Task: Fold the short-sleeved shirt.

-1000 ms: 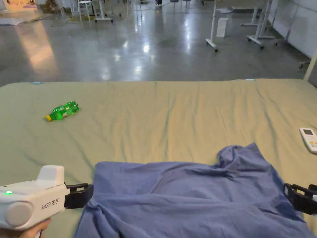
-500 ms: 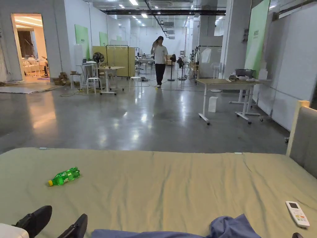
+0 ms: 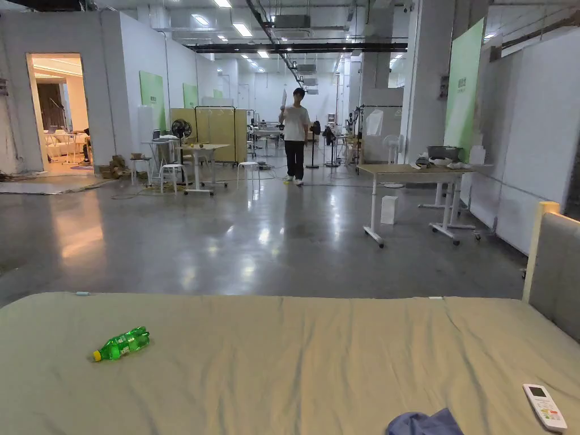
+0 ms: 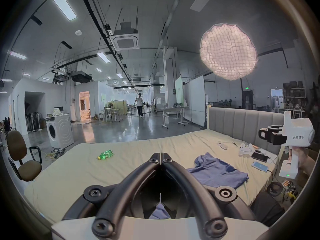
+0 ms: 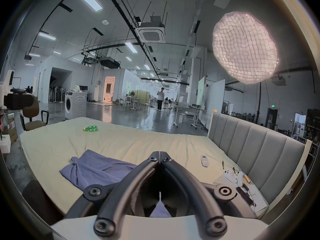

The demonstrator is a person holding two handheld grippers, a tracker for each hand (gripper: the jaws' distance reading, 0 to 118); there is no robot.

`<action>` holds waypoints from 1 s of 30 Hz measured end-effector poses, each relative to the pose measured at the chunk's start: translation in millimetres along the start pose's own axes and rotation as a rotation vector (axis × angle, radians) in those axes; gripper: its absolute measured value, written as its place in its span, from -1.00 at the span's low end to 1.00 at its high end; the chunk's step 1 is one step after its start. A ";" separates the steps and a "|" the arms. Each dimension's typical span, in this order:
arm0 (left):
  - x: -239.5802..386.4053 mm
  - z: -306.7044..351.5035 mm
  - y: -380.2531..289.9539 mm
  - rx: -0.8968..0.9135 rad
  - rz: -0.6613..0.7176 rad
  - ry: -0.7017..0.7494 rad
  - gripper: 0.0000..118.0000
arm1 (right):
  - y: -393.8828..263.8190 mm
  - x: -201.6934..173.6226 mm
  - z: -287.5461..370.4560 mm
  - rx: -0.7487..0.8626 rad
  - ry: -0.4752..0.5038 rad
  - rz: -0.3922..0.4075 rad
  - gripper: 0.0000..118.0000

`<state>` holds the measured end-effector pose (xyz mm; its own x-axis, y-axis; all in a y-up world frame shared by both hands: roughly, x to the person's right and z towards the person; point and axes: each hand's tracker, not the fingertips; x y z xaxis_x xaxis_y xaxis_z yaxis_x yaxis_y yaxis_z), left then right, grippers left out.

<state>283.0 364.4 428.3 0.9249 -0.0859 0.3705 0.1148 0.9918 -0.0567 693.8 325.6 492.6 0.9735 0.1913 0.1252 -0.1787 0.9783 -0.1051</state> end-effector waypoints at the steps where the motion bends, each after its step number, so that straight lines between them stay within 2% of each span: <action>1: -0.9 1.5 -3.0 0.011 -0.008 0.004 -1.00 | 0.5 1.2 -0.3 0.001 0.007 -0.016 -1.00; 11: -13.6 -11.3 -16.4 -0.050 0.045 0.018 -1.00 | 0.2 3.0 3.0 -0.028 0.008 -0.038 -1.00; 13: -22.4 -19.9 -28.9 -0.063 0.092 0.022 -1.00 | -1.6 2.6 4.3 -0.031 0.019 -0.063 -1.00; 14: -30.1 -26.8 -37.2 -0.072 0.163 0.007 -1.00 | -3.7 2.4 4.6 -0.035 0.028 -0.072 -1.00; 15: -36.2 -34.3 -43.7 -0.122 0.226 -0.023 -1.00 | -4.8 1.0 3.9 -0.045 0.035 -0.073 -1.00; 17: -50.5 -54.1 -65.2 -0.189 0.292 0.007 -1.00 | -10.2 -1.1 3.5 -0.066 0.040 -0.071 -1.00; 21: -69.4 -92.4 -113.1 -0.312 0.287 0.058 -0.94 | -20.8 -3.2 5.0 -0.104 0.051 -0.089 -1.00; 22: -70.7 -100.5 -124.3 -0.343 0.286 0.051 -0.89 | -23.7 -3.2 5.3 -0.112 0.052 -0.098 -1.00; 23: -73.2 -110.2 -137.4 -0.387 0.291 0.045 -0.76 | -26.6 -3.1 5.3 -0.123 0.053 -0.112 -1.00; 25: -76.9 -127.9 -162.0 -0.461 0.320 0.051 -0.05 | -34.2 -2.5 3.8 -0.177 0.078 -0.169 -1.00; 26: -77.2 -134.9 -173.5 -0.493 0.335 0.045 0.18 | -38.9 -2.4 3.4 -0.212 0.088 -0.198 -1.00; 27: -77.4 -141.1 -183.1 -0.511 0.339 0.045 0.23 | -39.9 -1.9 3.6 -0.185 0.079 -0.174 -1.00; 30: -72.8 -160.4 -206.1 -0.601 0.338 0.062 0.23 | -50.1 -1.4 4.7 -0.231 0.067 -0.187 -1.00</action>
<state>250.2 151.1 264.3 0.9622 0.1958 0.1893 -0.0189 0.7416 -0.6706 700.8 276.7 502.4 0.9951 -0.0041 0.0990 0.0346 0.9504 -0.3090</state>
